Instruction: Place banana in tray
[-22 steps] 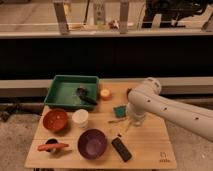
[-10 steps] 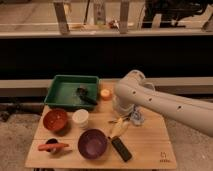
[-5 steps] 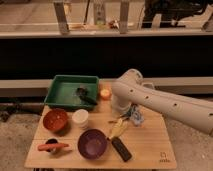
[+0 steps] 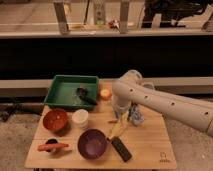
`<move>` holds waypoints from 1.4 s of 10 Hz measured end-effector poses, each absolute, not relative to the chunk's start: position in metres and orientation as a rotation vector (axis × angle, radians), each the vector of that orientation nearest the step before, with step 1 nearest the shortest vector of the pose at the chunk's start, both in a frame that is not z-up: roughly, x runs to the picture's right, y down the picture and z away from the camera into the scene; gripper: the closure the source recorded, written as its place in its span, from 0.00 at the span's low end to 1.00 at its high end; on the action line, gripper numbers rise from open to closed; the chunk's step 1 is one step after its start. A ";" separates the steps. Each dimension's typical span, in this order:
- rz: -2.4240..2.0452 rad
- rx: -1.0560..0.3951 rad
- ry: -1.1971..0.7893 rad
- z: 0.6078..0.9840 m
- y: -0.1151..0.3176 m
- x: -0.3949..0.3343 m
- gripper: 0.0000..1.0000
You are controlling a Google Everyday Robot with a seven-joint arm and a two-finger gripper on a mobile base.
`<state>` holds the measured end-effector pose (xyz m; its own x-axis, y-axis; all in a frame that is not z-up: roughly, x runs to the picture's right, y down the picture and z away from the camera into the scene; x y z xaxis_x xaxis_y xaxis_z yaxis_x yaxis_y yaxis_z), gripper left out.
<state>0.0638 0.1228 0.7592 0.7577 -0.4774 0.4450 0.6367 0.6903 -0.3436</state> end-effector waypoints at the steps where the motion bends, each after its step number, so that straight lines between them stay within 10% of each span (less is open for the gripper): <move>1: -0.638 -0.501 -0.347 0.762 0.131 0.068 0.24; 14: -0.787 -0.520 -0.432 0.819 0.212 0.085 0.24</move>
<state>0.0849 0.2124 0.8194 0.6314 -0.5509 0.5457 0.7561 0.5934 -0.2758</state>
